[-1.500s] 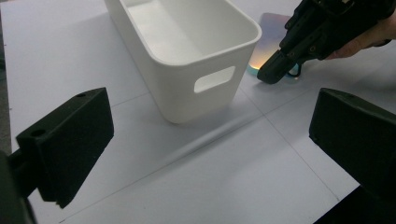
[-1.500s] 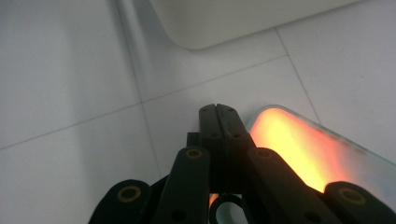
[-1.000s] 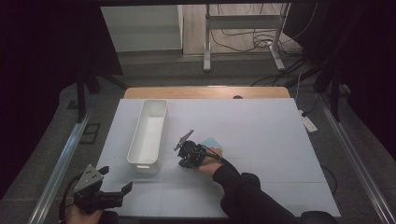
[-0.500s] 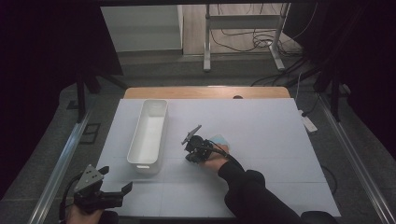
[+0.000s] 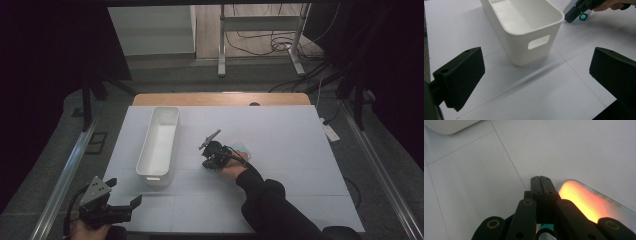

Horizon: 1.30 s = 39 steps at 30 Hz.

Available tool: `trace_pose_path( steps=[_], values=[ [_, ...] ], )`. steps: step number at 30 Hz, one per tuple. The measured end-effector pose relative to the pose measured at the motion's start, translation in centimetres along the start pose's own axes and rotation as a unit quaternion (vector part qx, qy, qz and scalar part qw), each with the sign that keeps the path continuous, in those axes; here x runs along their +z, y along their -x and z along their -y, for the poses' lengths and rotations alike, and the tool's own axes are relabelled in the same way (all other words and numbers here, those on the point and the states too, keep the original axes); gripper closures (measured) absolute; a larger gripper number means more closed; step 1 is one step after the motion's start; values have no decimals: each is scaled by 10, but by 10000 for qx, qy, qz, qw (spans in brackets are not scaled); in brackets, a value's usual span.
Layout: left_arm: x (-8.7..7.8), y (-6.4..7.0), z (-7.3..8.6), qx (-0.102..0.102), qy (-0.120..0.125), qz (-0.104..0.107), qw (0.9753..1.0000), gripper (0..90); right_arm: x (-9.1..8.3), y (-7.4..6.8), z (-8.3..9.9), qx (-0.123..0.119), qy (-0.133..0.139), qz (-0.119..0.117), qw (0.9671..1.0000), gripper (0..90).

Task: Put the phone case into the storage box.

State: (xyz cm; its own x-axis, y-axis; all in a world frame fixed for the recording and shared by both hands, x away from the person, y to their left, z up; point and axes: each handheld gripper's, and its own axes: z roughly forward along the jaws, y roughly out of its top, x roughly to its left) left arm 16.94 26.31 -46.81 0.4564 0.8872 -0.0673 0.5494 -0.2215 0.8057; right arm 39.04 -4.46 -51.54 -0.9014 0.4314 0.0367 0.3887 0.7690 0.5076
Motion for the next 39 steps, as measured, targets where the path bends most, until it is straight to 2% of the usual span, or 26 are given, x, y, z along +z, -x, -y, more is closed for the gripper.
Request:
trace_pose_path(
  steps=[3,7,14,23,25,29,35,39],
  values=[
    [0,0,0,-2,-1,-2,10000,7,-1,2,0,51,71,-27,10000,894],
    [0,0,0,-8,-3,0,10000,7,-7,9,-4,122,150,83,9998,894],
    [0,0,0,-10,-5,-1,10000,7,-19,36,-5,362,185,473,9981,894],
    [0,0,0,-18,-7,0,10000,7,-31,75,7,788,181,919,9925,894],
    [0,0,0,-18,-9,0,10000,7,-32,78,8,810,169,959,9920,893],
    [0,0,0,-18,-6,-3,10000,7,-35,92,14,965,111,1136,9888,894],
    [0,0,0,-21,-10,-3,10000,7,-34,104,23,1151,47,1195,9861,894],
    [0,0,0,-17,-9,-5,10000,7,-33,106,25,1168,21,1181,9861,894]
  ],
)
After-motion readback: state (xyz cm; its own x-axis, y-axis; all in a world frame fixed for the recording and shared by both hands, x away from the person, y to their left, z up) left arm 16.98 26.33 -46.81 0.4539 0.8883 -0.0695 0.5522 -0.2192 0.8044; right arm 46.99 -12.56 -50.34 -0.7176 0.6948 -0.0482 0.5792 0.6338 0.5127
